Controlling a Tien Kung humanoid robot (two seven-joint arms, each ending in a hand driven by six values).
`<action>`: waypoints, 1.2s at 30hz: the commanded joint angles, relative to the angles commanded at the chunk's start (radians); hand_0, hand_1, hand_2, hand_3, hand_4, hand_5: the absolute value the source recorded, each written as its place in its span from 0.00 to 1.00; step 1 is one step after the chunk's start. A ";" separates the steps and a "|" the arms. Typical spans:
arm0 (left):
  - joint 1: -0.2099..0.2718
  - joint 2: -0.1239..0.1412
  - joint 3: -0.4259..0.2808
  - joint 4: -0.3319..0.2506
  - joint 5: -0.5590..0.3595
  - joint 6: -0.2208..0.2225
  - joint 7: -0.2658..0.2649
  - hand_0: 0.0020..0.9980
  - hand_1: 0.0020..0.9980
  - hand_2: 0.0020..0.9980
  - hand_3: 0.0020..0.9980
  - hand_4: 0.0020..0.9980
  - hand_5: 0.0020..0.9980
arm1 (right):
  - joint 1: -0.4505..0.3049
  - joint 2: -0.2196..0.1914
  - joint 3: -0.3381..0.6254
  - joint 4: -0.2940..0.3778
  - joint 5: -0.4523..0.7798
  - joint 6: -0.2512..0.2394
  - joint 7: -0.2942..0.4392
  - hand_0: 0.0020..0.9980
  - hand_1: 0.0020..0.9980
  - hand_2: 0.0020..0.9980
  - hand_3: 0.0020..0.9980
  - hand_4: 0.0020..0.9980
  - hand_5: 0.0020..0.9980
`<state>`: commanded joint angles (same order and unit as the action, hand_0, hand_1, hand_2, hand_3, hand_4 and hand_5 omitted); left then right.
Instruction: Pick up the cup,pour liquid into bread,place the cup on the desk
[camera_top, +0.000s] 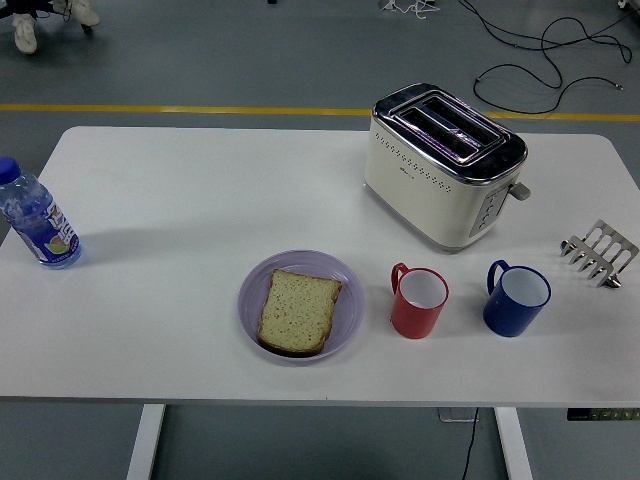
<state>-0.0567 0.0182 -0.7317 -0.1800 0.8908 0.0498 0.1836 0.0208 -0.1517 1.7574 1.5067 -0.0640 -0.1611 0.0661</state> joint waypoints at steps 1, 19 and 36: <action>0.000 0.000 0.000 0.000 0.000 0.000 0.000 0.66 0.70 0.73 0.62 0.37 0.93 | 0.000 0.000 0.000 0.000 0.000 0.000 0.000 0.66 0.63 0.66 0.61 0.43 0.06; 0.004 -0.002 0.008 0.000 -0.006 0.000 0.001 0.66 0.70 0.73 0.62 0.37 0.93 | -0.007 -0.004 -0.002 0.002 -0.001 -0.001 -0.001 0.66 0.63 0.66 0.61 0.43 0.07; 0.005 0.001 -0.007 0.000 0.010 -0.002 0.003 0.66 0.70 0.73 0.62 0.37 0.93 | -0.004 -0.014 0.000 0.022 -0.136 -0.061 0.001 0.66 0.63 0.66 0.61 0.43 0.07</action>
<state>-0.0516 0.0192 -0.7391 -0.1800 0.9010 0.0482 0.1867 0.0169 -0.1660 1.7574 1.5283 -0.1999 -0.2223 0.0667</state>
